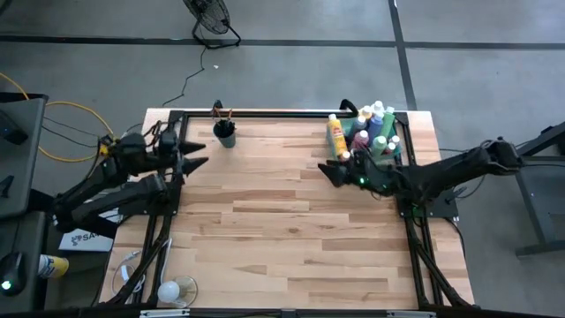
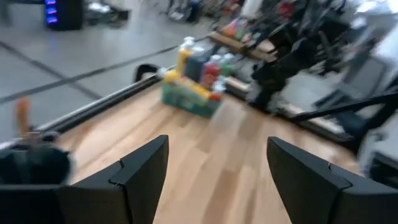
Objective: Pick & Place Paint Supplies
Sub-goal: Return to Home Position
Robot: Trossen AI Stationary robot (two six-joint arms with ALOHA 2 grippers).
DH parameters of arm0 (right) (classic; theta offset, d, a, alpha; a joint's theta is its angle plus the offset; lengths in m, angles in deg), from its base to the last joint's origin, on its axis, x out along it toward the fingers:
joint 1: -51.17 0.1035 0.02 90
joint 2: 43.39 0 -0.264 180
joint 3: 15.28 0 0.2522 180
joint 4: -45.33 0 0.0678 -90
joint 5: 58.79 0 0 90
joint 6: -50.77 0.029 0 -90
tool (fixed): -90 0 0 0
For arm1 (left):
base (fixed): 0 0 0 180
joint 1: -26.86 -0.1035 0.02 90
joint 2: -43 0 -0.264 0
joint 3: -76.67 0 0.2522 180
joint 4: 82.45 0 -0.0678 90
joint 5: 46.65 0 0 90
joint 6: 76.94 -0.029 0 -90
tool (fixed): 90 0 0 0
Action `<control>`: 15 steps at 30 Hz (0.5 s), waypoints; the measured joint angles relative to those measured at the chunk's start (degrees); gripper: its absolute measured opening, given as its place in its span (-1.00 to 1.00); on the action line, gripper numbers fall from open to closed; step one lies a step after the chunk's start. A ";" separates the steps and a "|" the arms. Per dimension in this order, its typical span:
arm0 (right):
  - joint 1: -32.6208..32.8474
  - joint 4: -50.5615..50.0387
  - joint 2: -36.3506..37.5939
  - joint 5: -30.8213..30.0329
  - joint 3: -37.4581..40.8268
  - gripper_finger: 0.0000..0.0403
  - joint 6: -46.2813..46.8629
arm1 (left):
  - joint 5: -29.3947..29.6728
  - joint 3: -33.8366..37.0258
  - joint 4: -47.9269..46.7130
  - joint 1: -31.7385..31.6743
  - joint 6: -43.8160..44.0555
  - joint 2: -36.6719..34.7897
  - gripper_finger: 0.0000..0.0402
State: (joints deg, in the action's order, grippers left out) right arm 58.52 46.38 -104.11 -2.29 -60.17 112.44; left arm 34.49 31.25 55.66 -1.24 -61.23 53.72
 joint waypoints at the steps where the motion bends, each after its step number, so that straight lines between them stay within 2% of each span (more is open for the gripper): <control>1: 1.77 3.53 0.00 -2.60 0.91 0.68 -3.24 | -1.44 1.65 1.04 0.00 0.83 -2.09 0.33; 4: 5.06 12.75 0.04 -9.93 4.20 0.68 -9.10 | -3.70 5.61 2.82 0.00 3.04 -7.89 0.33; 7: 6.85 20.56 0.00 -11.45 8.78 0.68 -10.63 | -4.88 8.36 2.18 0.00 4.65 -10.50 0.33; 11: 7.48 34.39 -0.03 -4.93 16.37 0.68 -12.13 | -8.65 8.75 2.15 0.00 1.00 -10.32 0.33; 15: 5.73 54.34 -0.04 4.63 24.51 0.68 -18.54 | -7.54 9.31 3.08 0.00 -0.83 -10.31 0.33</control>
State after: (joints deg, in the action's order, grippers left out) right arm 64.25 100.72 -104.16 2.34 -35.66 93.90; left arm 26.95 40.56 58.74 -1.24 -62.07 43.41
